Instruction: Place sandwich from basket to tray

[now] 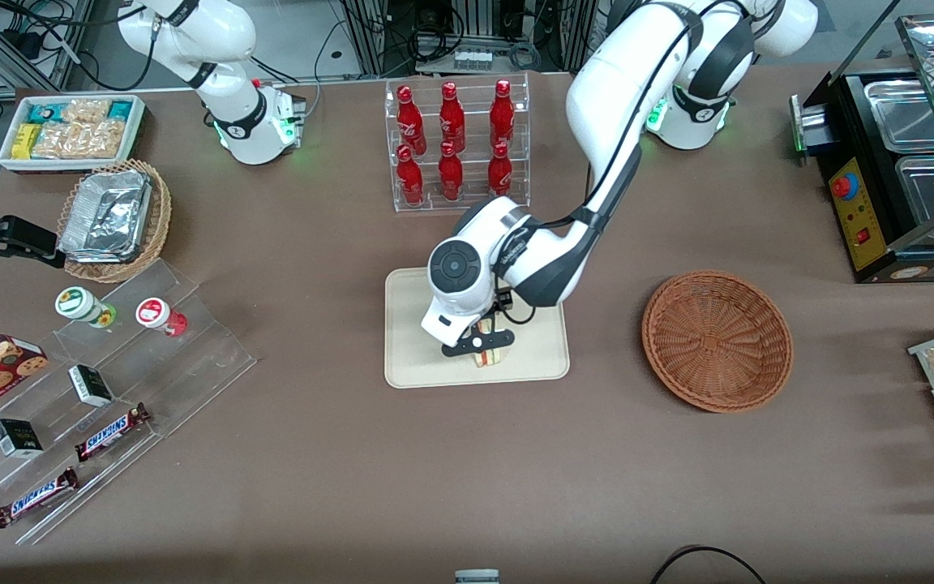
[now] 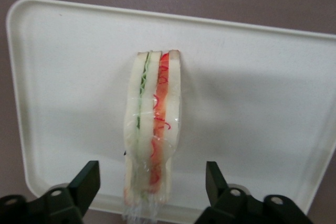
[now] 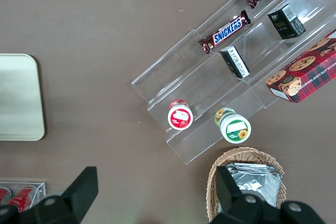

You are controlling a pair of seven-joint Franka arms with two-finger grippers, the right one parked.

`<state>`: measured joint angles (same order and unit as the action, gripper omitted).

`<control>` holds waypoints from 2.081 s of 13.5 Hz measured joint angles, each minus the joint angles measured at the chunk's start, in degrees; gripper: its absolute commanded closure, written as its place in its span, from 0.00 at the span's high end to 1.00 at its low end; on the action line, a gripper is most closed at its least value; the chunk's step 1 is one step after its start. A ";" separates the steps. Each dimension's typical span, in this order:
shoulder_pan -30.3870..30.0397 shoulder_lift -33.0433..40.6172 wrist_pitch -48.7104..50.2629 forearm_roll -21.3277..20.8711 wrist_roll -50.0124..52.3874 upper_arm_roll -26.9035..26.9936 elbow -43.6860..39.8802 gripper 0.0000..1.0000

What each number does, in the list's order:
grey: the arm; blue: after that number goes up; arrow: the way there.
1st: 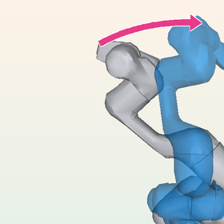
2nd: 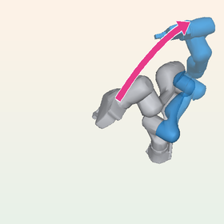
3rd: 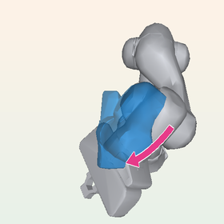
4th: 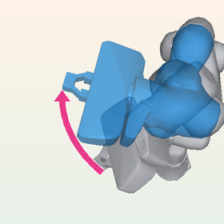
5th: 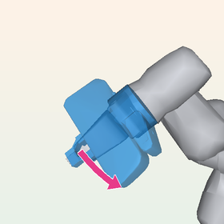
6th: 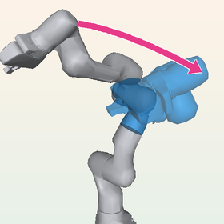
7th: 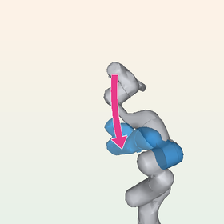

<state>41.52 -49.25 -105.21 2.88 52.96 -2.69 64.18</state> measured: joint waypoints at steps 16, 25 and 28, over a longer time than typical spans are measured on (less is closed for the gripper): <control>-12.82 18.62 15.71 1.18 -21.16 2.54 4.67 1.00; -19.02 31.87 12.67 0.98 -37.83 5.78 20.52 1.00; -21.08 36.74 13.07 0.97 -39.45 5.83 24.86 1.00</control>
<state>20.44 -12.51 -92.13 3.85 13.51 3.14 89.04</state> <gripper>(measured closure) 0.000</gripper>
